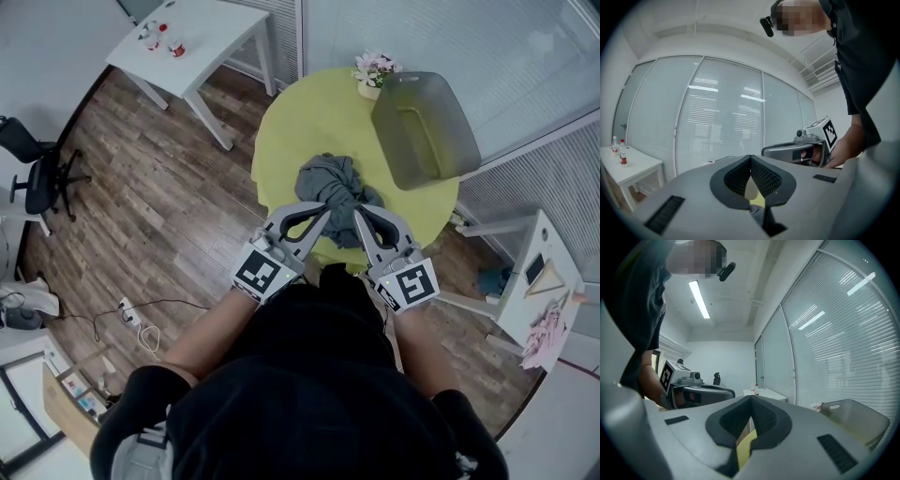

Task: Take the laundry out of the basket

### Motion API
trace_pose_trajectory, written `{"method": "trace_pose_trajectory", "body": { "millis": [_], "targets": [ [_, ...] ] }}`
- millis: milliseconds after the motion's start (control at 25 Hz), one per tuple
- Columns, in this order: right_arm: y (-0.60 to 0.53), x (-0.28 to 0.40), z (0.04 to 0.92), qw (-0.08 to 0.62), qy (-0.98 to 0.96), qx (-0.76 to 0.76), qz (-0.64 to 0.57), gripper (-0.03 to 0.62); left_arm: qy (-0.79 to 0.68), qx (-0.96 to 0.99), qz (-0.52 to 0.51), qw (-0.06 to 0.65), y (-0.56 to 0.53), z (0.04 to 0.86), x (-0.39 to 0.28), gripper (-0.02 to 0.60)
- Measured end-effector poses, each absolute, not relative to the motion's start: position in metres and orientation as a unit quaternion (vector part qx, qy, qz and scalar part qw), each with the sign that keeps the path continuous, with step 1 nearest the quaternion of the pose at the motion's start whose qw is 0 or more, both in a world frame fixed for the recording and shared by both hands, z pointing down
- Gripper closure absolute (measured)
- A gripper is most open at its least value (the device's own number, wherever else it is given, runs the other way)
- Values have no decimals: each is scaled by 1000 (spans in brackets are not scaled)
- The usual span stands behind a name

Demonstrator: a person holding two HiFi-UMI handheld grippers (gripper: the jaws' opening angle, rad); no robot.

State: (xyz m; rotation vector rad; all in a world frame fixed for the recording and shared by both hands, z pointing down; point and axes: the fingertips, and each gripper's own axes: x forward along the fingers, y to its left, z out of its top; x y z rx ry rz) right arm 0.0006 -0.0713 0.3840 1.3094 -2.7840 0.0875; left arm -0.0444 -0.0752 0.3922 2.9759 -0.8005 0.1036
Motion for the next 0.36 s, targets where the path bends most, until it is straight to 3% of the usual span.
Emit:
{"method": "trace_pose_trajectory", "body": {
  "millis": [360],
  "targets": [
    [-67, 4, 389, 30, -906, 422, 32, 571, -258, 965, 46, 23, -71, 396, -39, 572]
  ]
}}
